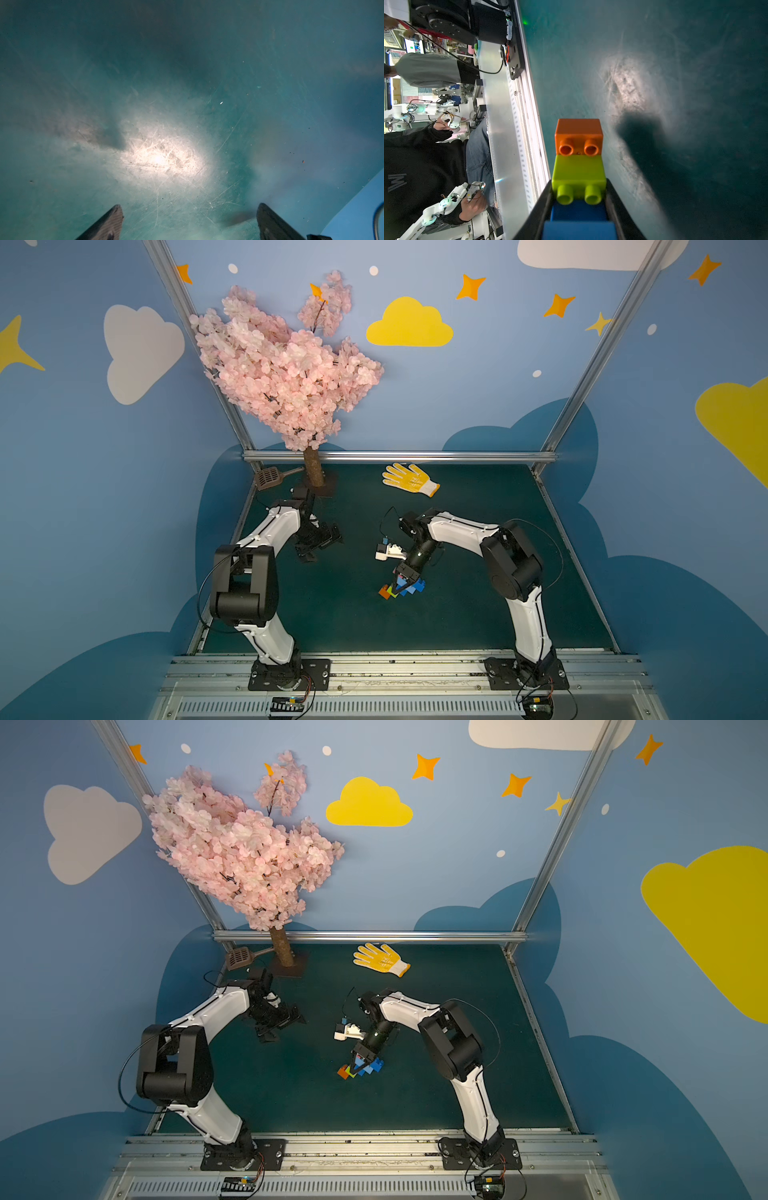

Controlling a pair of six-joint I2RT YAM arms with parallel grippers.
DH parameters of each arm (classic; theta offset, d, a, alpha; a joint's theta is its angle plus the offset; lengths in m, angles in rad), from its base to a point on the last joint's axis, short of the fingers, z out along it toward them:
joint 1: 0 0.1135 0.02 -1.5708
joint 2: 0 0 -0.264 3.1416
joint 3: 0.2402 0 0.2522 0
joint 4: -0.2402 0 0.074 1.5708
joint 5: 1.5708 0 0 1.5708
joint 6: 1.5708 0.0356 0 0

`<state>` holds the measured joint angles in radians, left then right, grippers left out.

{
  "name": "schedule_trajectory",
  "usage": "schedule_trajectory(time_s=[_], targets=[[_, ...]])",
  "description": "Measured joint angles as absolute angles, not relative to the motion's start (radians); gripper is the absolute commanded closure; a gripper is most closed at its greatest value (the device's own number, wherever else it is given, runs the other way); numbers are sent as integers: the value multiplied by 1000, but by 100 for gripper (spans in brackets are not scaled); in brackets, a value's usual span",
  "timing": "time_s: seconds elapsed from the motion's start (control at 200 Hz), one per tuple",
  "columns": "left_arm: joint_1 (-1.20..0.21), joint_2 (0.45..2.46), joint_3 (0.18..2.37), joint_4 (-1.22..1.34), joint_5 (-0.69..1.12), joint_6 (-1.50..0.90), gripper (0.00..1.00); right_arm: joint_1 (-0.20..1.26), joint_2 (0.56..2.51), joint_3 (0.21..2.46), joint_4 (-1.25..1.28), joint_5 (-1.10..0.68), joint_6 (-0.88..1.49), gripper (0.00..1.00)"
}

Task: Assemble the letter y with lego
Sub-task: Assemble the lego brick with the lego brick, then place the lego brick at the center of the board.

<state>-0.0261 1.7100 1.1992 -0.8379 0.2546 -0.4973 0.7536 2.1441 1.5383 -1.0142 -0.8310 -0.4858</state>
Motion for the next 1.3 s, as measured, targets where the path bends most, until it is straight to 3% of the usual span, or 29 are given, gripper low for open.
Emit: schedule_trajectory(time_s=[0.25, 0.335, 0.711, 0.836, 1.302], targets=[[-26, 1710, 1199, -838, 254, -497, 0, 741, 2180, 1534, -988, -797, -466, 86], [-26, 1710, 1199, -838, 253, -497, 0, 738, 2180, 1534, -986, -794, -455, 78], [-26, 1710, 1199, -839, 251, -497, 0, 677, 2188, 1534, -978, -824, -458, 59], [-26, 1710, 1200, -840, 250, -497, 0, 651, 2196, 1534, -973, -838, -467, 49], [-26, 1710, 1200, -841, 250, -497, 0, 609, 2218, 1563, -948, -807, -393, 47]])
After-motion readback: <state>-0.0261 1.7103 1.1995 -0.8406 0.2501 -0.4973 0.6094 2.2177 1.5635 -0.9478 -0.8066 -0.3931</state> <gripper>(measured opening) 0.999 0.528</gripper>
